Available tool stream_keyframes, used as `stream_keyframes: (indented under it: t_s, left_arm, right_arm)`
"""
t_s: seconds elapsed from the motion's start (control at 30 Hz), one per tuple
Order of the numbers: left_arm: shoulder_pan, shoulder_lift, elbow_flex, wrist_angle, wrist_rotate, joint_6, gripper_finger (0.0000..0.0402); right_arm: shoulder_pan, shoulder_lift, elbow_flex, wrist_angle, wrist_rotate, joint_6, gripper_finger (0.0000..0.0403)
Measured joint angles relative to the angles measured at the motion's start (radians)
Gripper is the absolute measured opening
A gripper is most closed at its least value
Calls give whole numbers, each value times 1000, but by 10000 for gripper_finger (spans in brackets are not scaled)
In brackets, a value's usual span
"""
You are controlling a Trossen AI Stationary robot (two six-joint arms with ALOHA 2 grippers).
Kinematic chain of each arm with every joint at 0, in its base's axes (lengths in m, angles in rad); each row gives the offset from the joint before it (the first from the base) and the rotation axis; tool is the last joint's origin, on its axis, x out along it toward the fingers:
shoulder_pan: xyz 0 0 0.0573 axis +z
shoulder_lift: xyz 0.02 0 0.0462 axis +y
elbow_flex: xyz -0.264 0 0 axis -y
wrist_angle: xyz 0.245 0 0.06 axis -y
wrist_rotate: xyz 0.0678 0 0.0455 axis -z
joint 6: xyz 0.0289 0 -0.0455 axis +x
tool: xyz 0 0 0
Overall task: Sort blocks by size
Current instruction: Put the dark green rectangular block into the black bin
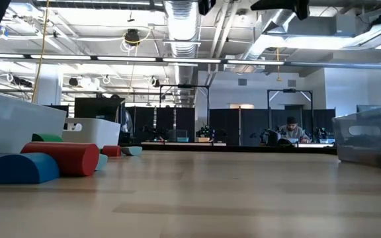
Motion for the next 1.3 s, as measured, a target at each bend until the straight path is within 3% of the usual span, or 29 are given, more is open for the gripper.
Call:
stream_keyframes:
  t_s: [0.37,0.7,0.83,1.07,1.3]
  left_arm:
    - [-19,-2,0,124,12,19,90]
    - [-22,-1,0,154,38,36,90]
    - [-22,-1,0,174,48,36,90]
    - [-22,-1,0,180,52,39,90]
    - [-22,-1,0,165,58,39,93]
  right_arm:
    - [-9,3,1,150,-64,-160,282]
    - [-9,4,1,204,-86,-173,277]
    - [-14,5,1,198,-86,-165,245]
    - [-13,5,1,198,-90,-166,130]
    - [-13,5,1,191,-93,-166,125]
